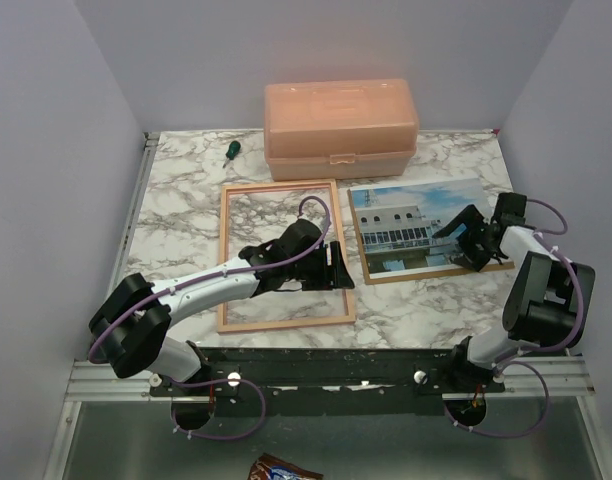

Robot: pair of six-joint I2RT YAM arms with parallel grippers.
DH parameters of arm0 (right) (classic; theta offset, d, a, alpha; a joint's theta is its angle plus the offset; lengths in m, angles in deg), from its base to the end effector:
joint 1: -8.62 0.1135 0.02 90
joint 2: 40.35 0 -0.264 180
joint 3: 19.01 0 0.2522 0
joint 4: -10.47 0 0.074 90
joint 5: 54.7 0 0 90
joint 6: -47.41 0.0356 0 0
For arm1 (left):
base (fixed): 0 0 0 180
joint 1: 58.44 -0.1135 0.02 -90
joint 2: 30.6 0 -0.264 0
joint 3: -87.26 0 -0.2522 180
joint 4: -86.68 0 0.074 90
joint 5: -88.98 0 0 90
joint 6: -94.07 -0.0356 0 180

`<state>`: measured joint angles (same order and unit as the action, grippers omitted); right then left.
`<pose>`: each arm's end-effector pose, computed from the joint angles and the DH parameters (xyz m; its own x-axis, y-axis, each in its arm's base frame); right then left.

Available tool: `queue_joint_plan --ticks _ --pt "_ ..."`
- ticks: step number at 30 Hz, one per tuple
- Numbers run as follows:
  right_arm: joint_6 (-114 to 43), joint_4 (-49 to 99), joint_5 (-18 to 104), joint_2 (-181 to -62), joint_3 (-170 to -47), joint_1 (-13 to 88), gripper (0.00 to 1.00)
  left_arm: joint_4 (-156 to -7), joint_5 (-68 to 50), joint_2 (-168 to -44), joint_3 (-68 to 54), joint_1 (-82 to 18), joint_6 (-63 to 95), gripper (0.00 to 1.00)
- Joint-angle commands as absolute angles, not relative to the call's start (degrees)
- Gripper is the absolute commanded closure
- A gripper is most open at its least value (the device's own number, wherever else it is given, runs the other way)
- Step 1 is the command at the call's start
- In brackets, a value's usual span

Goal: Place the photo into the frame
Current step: Pick up the photo at the center of the board.

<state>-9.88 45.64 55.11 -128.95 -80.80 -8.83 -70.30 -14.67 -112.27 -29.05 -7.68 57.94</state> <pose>0.2794 -0.0752 0.1688 -0.6382 0.7336 -0.2336 0.5647 0.6523 0.5056 0.1855 -0.2404 0.2256 -0.9436 -0.0855 -0.3199 0.1750 0.6915 -0.7009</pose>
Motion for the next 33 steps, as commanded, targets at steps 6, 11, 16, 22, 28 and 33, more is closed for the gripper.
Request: queue_joint_plan --ticks 6,11,16,22,28,33 --pt "-7.9 47.7 46.9 -127.9 -85.0 -12.2 0.0 -75.0 -16.1 -111.9 -31.8 -7.4 59.6 0.33" --pt "-7.5 45.0 51.1 -131.9 -82.7 -12.2 0.0 -76.0 -15.7 -111.2 -32.2 -7.4 59.7 0.31" --pt "-6.9 41.1 54.0 -134.8 -78.5 -12.2 0.0 -76.4 -15.7 -111.7 -30.9 -7.4 59.5 0.28" --pt "-7.4 41.7 53.2 -134.2 -78.9 -12.2 0.0 -75.8 -15.9 -115.5 -26.4 -7.4 59.2 0.27" --pt "-7.3 43.1 49.8 -131.5 -80.2 -12.2 0.0 -75.5 -16.9 -122.3 -18.5 -7.4 59.9 0.29" --pt "-6.8 44.5 46.8 -129.2 -82.4 -12.2 0.0 -74.3 -16.0 -129.0 -11.1 -7.5 60.7 0.34"
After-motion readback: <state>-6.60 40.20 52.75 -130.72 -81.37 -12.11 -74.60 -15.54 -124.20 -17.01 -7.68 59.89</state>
